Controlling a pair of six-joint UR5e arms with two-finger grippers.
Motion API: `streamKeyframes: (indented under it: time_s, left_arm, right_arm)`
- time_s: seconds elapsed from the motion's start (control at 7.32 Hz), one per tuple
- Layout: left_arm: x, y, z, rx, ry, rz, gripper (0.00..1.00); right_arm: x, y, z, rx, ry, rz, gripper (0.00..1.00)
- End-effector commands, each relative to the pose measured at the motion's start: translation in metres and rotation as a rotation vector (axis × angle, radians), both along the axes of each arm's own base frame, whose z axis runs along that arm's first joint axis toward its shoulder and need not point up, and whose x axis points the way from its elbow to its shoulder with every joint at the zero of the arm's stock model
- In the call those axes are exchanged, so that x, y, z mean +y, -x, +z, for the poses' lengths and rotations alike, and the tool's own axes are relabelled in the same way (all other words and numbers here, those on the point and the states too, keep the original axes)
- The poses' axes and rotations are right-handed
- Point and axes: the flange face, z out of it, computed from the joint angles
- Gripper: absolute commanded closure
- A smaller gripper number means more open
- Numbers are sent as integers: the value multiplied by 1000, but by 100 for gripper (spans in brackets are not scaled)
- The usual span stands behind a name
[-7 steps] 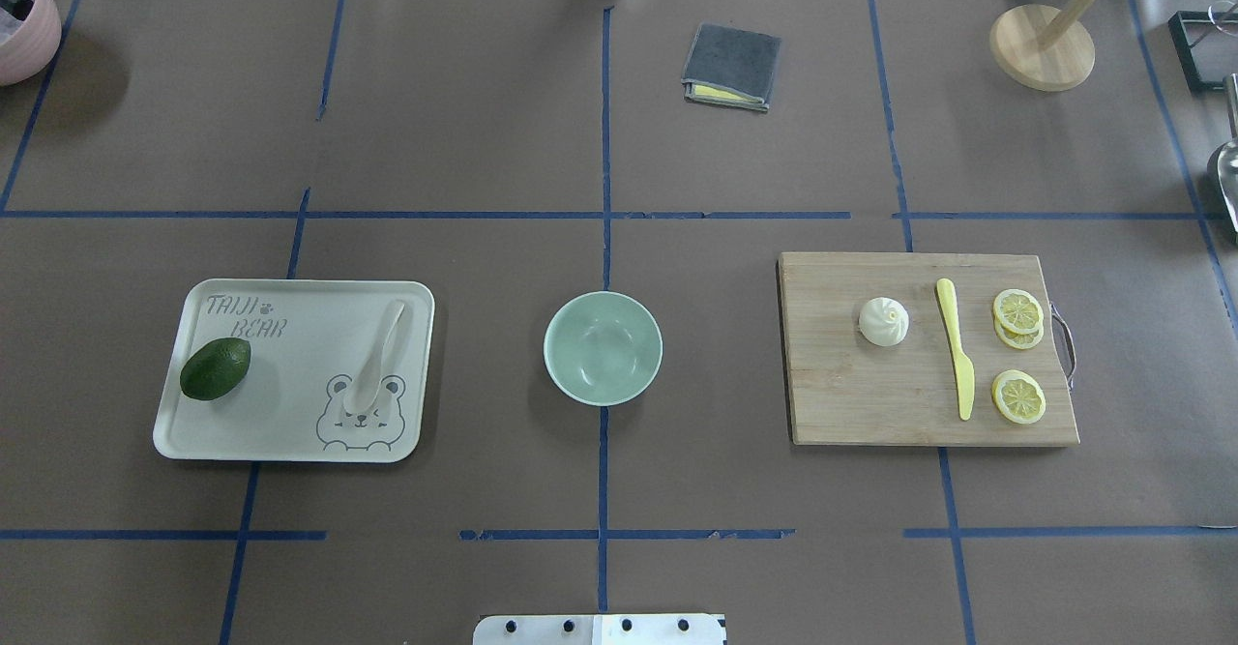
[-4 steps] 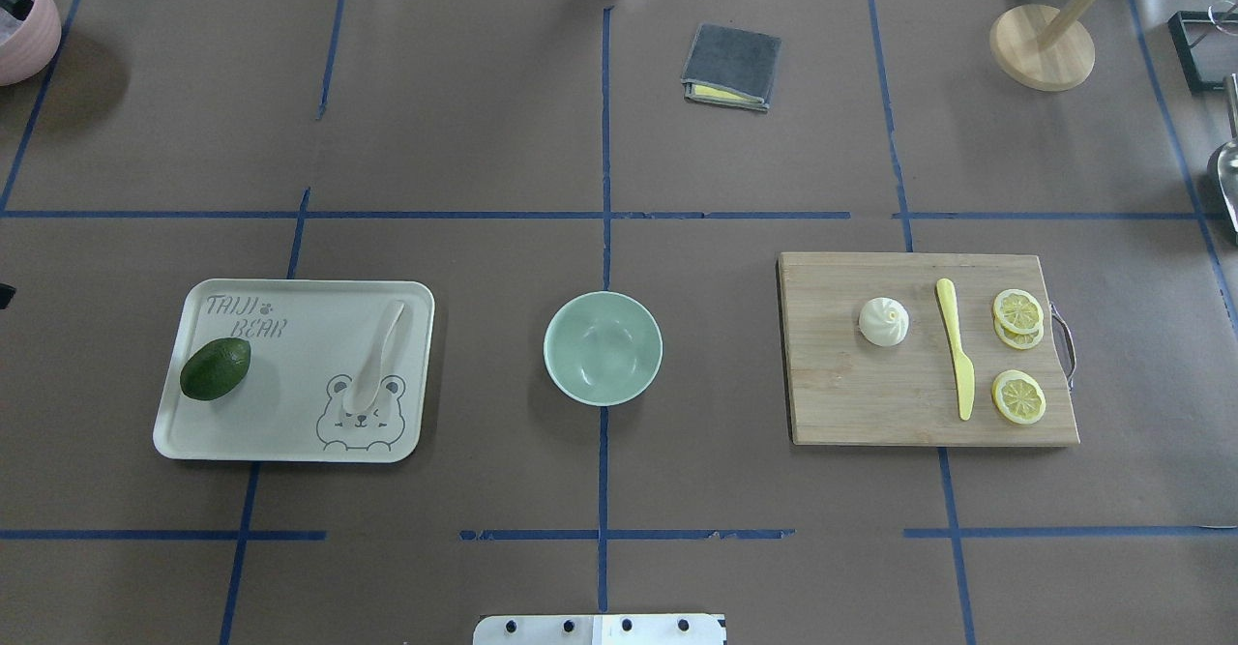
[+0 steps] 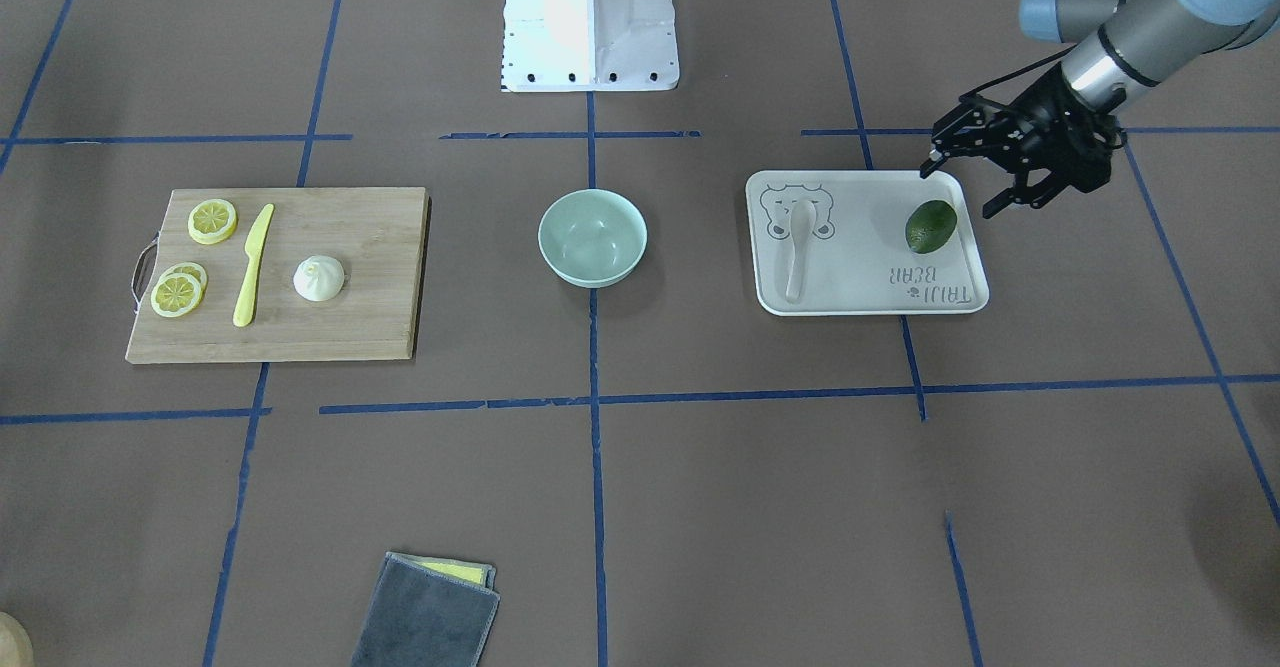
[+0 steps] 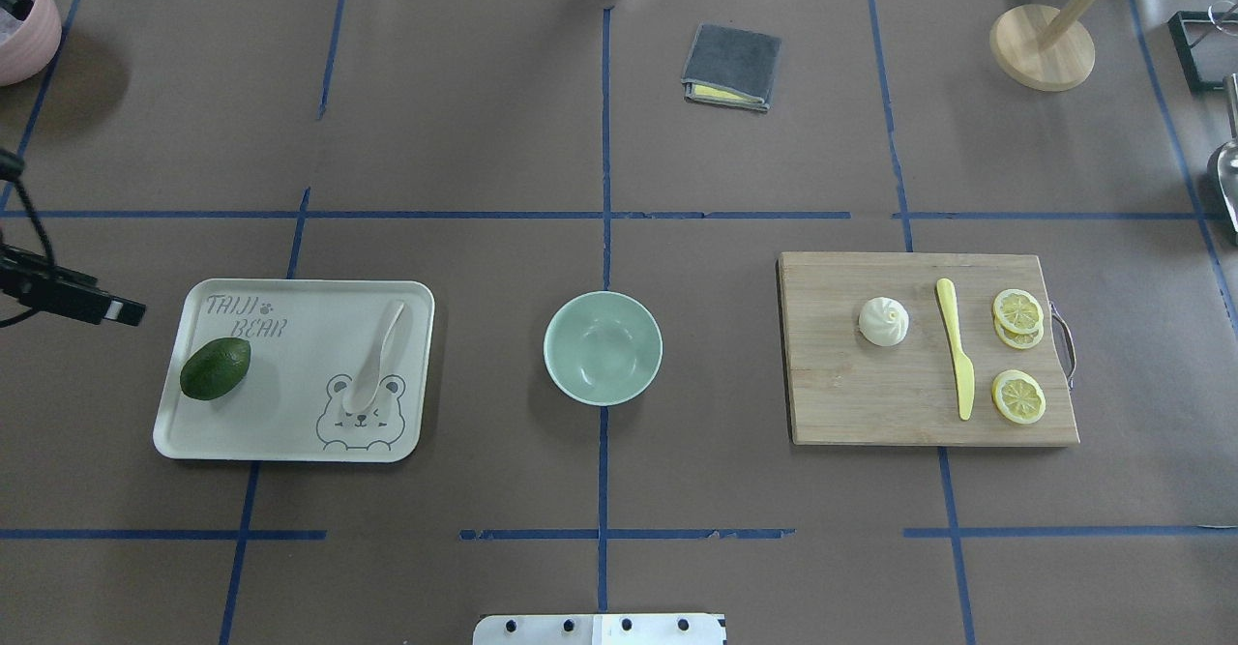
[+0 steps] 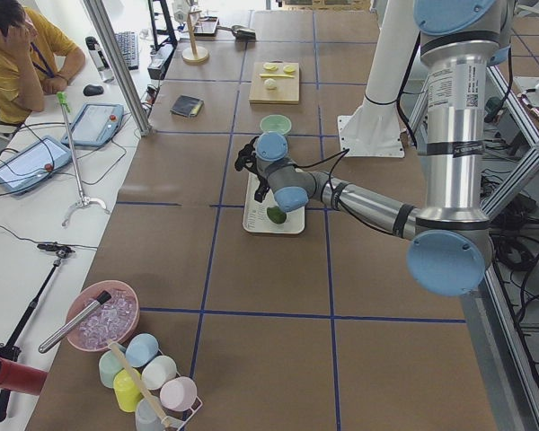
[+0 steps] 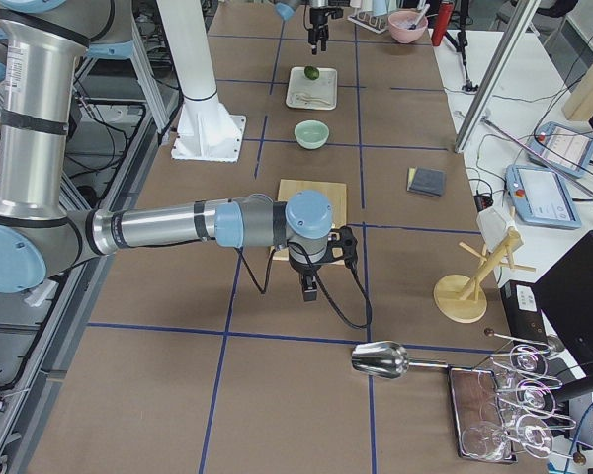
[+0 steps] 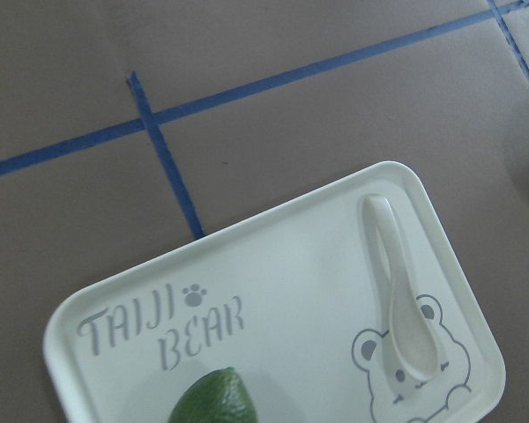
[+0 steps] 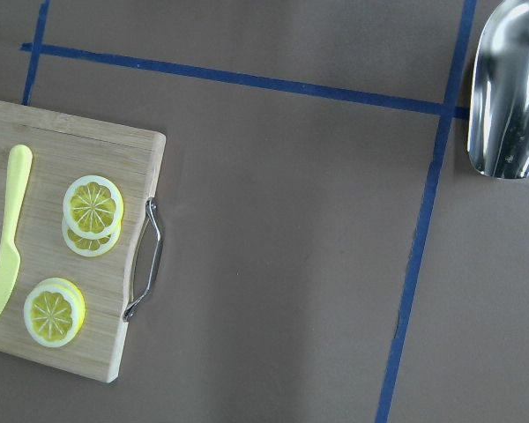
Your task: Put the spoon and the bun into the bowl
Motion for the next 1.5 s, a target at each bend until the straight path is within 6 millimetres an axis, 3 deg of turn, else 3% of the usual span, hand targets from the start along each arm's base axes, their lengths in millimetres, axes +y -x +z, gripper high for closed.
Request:
streamKeyframes:
  time_s: [0.0, 0.27, 0.41, 0.68, 0.82, 1.09, 1.37]
  left_arm:
    - [-1, -66, -11, -32, -33, -28, 0]
    - [-24, -99, -48, -107, 21, -32, 0]
    - [-23, -111, -53, -131, 15, -43, 0]
    - [-12, -135, -49, -155, 13, -44, 0]
    - [0, -162, -55, -150, 22, -10, 0]
    - [-6, -173, -50, -179, 3, -54, 0]
    - [-8, -180, -50, -198, 7, -55, 4]
  right_arm:
    - [0, 3, 0, 1, -4, -9, 0]
    - [-3, 8, -4, -4, -31, -17, 0]
    - [-4, 16, -5, 0, -21, -26, 0]
    - [-6, 24, -5, -1, -18, -40, 0]
    - [-6, 24, -5, -8, -7, -37, 0]
    - [-10, 28, -14, -50, 18, -3, 0]
    - [-13, 37, -10, -57, -12, -19, 0]
